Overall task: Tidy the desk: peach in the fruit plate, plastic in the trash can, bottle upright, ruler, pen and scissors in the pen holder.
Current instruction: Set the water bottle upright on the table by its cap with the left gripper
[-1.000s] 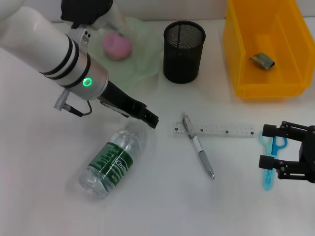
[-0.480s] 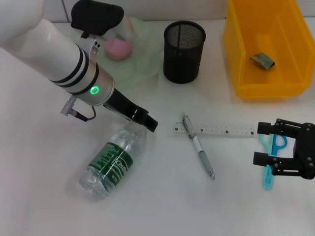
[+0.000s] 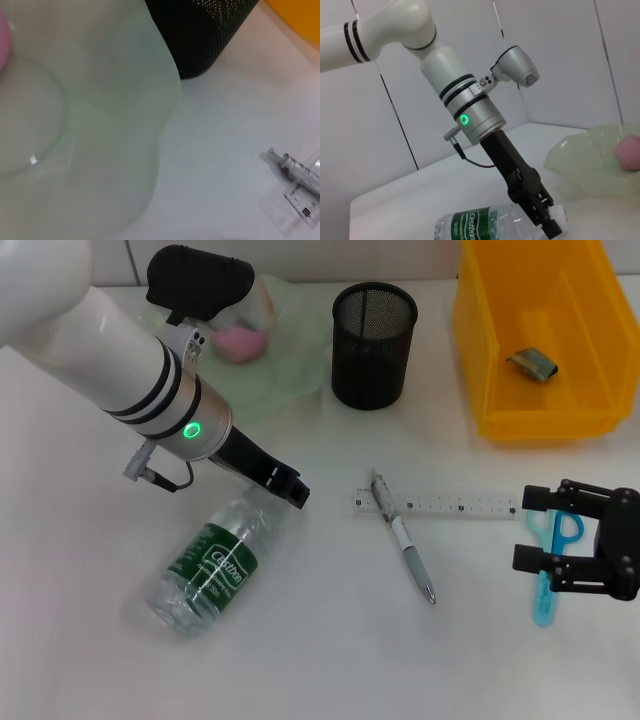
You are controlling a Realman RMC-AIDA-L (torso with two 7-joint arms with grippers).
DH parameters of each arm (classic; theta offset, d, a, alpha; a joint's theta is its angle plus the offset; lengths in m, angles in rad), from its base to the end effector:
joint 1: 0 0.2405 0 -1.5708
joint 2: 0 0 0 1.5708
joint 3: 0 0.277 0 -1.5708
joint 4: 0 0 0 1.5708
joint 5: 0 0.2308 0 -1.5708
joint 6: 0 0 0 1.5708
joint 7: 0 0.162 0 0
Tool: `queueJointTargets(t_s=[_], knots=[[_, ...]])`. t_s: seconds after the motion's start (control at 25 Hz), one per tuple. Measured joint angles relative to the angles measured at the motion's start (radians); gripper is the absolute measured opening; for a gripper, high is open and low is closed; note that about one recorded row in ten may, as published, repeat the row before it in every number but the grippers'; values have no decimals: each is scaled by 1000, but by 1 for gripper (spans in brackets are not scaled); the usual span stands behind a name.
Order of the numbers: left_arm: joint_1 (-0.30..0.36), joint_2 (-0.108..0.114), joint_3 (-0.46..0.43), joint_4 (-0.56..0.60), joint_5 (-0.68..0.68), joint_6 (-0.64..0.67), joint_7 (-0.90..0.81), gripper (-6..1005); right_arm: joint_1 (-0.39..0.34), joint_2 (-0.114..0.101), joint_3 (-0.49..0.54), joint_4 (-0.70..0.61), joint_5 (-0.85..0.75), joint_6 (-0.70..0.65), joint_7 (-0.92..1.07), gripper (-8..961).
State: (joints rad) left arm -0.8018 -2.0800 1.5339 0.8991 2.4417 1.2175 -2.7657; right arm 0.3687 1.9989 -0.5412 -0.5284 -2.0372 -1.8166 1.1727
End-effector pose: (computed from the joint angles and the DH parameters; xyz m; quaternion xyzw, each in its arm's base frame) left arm -0.1887 0.4189 -0.1064 -0.8861 -0.4133 0.1377 0.1585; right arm 0.3394 0.2797 0.0040 -0.9244 0.2124 0.2979 0.1074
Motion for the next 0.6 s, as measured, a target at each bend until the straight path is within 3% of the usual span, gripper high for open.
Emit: queueJointTargets(t_s=[0.28,0.44,0.48,0.6], knots=[[19,0,2,30,-15,11,10,444,0,0,2,0,0,4,0,826],[62,2,2,114,-47,17,12,444,-1,0,3,-1,1,15,1,826],[97,5,2,180,-71,21,14,444,-1,0,3,-1,1,15,1,826],[97,5,2,180,-71,21,14,444,2,0,0,0,3,5,13,826]])
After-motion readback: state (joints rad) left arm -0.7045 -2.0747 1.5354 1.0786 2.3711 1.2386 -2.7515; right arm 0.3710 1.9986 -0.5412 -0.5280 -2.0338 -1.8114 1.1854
